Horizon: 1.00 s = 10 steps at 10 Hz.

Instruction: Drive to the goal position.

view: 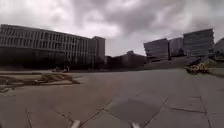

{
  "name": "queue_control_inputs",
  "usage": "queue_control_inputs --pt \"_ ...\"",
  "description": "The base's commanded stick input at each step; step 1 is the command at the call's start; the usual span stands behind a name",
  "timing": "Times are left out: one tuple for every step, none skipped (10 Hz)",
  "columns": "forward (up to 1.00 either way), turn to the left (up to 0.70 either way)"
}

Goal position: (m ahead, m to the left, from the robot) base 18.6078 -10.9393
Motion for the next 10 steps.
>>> queue_control_inputs --pt "1.00 -0.28" --pt "1.00 -0.16" --pt "1.00 -0.03" --pt "1.00 -0.05" --pt "1.00 -0.16" --pt "1.00 -0.03" --pt "1.00 0.00" --pt "1.00 -0.20" --pt "1.00 -0.13" --pt "1.00 0.00"
